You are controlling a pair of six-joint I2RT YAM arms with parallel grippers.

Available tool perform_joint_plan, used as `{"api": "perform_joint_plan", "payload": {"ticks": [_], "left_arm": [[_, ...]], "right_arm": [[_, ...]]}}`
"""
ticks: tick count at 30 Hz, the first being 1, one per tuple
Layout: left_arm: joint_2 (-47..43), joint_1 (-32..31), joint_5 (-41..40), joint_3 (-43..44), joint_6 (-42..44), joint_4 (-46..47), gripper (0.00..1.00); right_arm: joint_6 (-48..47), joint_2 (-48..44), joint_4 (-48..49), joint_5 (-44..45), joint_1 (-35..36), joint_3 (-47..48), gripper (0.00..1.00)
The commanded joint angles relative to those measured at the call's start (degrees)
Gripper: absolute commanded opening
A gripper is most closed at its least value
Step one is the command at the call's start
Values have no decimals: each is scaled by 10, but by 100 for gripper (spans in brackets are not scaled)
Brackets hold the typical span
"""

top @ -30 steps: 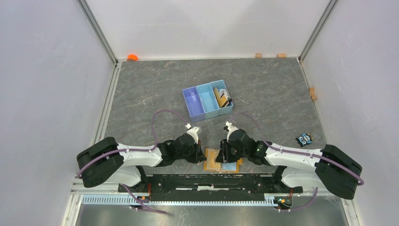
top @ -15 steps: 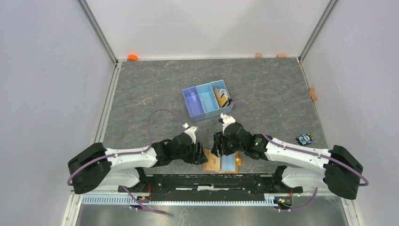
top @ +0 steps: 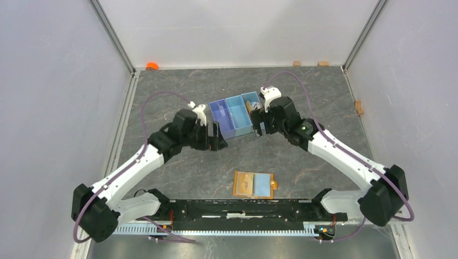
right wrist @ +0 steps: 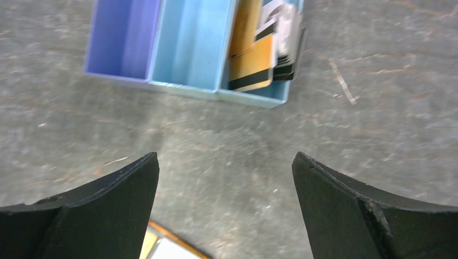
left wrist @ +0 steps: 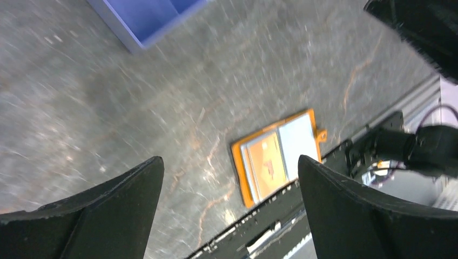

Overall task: Put the credit cards into the card holder
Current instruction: Insert the credit card into the card holder, then pick up the credit card from the storage box.

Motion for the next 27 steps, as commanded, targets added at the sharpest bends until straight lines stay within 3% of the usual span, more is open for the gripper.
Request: {"api": "perform_joint_plan", "payload": {"ticks": [1, 8, 12, 27], "left_arm": [[66, 67, 55, 98, 92, -63, 100], [192, 121, -1, 182, 85, -16, 100], [259, 149, -35, 232, 100, -35, 100], [316, 163, -27, 231, 111, -28, 100]], "right_arm": [[-100, 67, -6, 11, -42, 68, 97], [-137, 203, -18, -47, -111, 159, 97], [-149, 270, -39, -42, -121, 198, 97], [-125, 262, -3, -85, -120, 157, 46]]}}
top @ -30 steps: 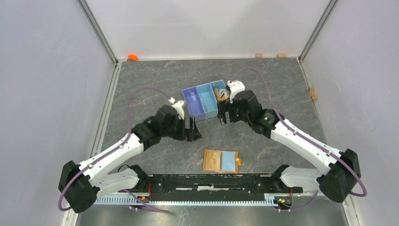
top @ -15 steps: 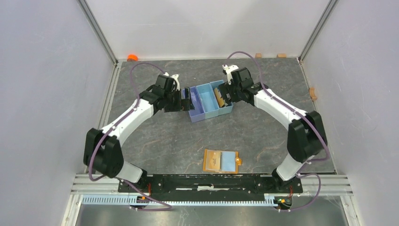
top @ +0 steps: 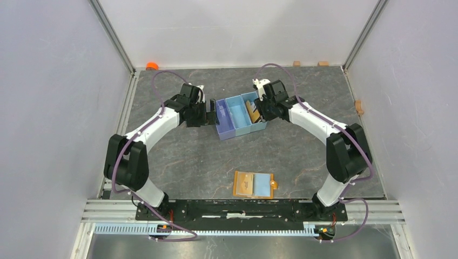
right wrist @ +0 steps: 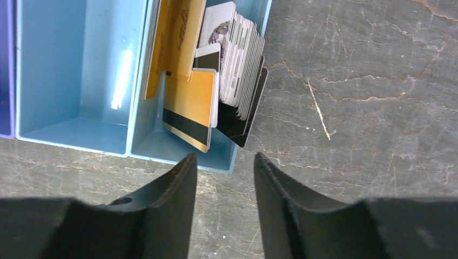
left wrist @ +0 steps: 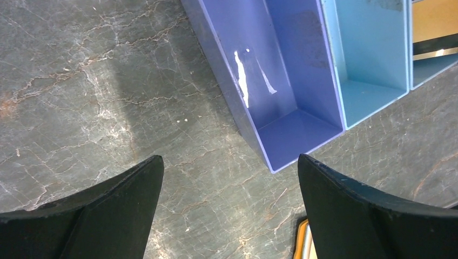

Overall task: Put the credit cards into the card holder
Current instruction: Pick up the credit card from the storage box.

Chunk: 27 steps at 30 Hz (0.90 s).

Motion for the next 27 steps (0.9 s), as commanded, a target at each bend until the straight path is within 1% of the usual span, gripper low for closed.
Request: {"api": "perform_joint_plan", "payload": {"ticks": [1, 2, 7, 9, 16, 22, 25, 27], "left_arm": [[10, 0, 0, 19, 24, 10, 100], [9, 0, 0, 19, 24, 10, 100], [12, 0, 10, 20, 24, 9, 100], [11, 0, 11, 20, 24, 10, 100], [12, 0, 14, 22, 26, 8, 100], [12, 0, 14, 22, 26, 7, 100], [12, 0, 15, 22, 26, 7, 100], [11, 0, 15, 22, 26, 7, 100]], "right_arm": [[10, -8, 16, -26, 2, 6, 44], [12, -5, 15, -32, 2, 8, 41], [17, 2, 26, -35, 2, 5, 38], [20, 9, 26, -52, 2, 8, 35], [28, 34, 29, -61, 2, 20, 27], [37, 35, 28, -60, 2, 27, 13], [41, 26, 28, -48, 2, 24, 4], [43, 19, 23, -42, 2, 25, 2]]}}
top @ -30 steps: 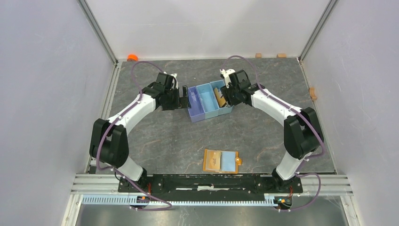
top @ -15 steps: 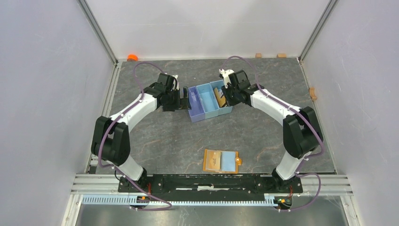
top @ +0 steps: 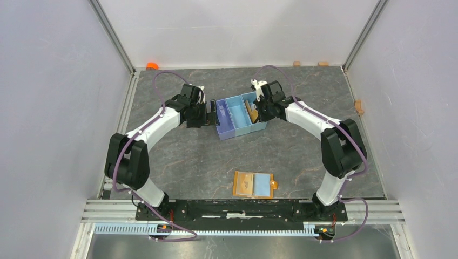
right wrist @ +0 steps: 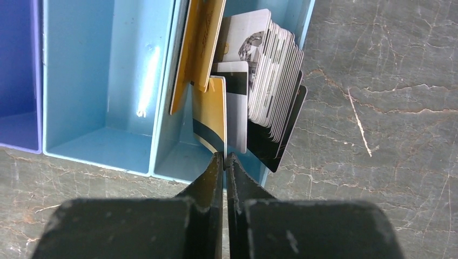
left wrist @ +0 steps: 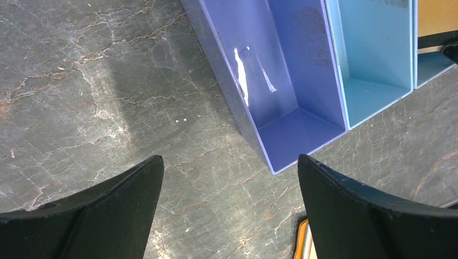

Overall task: Put the credit cards into the card holder
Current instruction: Pick up the credit card from the storage box.

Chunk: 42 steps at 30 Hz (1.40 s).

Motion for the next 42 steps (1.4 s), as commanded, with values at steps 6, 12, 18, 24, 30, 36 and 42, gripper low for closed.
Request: {"api": "perform_joint_plan", "payload": {"ticks": [6, 12, 18, 24, 30, 36, 42], "left_arm": [[-8, 0, 5, 23, 31, 6, 100], [-20, 0, -4, 22, 38, 6, 100], [-28, 0, 0, 20, 44, 6, 100], [-59, -1, 31, 8, 63, 28, 100], [-114, -2, 66, -16, 92, 57, 99], [-168, -35, 142, -38, 132, 64, 97], [-238, -142, 165, -68, 187, 31, 98]], "right_arm": [[6, -47, -14, 6, 3, 23, 0], [1, -79, -32, 12, 2, 38, 0], [-5, -80, -41, 12, 3, 48, 0], [-9, -122, -36, 12, 2, 53, 0], [-25, -178, -65, 0, 2, 64, 0], [-32, -243, -95, -131, 5, 15, 0], [-11, -340, -79, -303, 58, -106, 0]]}}
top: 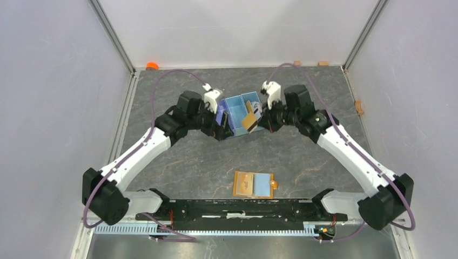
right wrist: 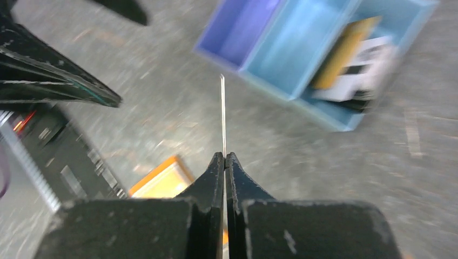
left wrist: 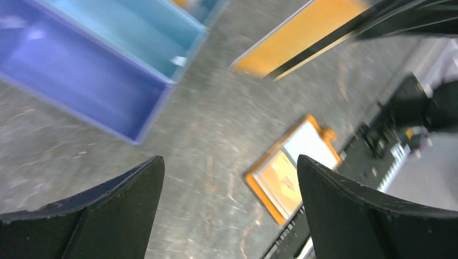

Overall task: Put the credit cards into the card holder
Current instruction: Pick up the credit card from the storage box, then place the credit card in the storage box.

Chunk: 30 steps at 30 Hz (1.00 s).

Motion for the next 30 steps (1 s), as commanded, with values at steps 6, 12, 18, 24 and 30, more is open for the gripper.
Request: {"api": "perform_joint_plan", "payload": {"ticks": [6, 12, 18, 24, 30], "left_arm": [[-159, -83, 121, -123, 45, 9, 98], [-214, -134, 221, -179, 31, 16, 96], [-218, -141, 257, -192, 13, 39, 72], [-199, -146, 293, -193, -5, 56, 47], [-193, -154, 300, -195, -11, 65, 23]], "right_arm": [[47, -107, 21, -261, 88, -139, 0], [59, -119, 18, -300, 128, -145, 0], [53, -109, 19, -319, 150, -154, 0], [55, -106, 31, -323, 164, -158, 0], [52, -105, 29, -312, 168, -157, 0]]}}
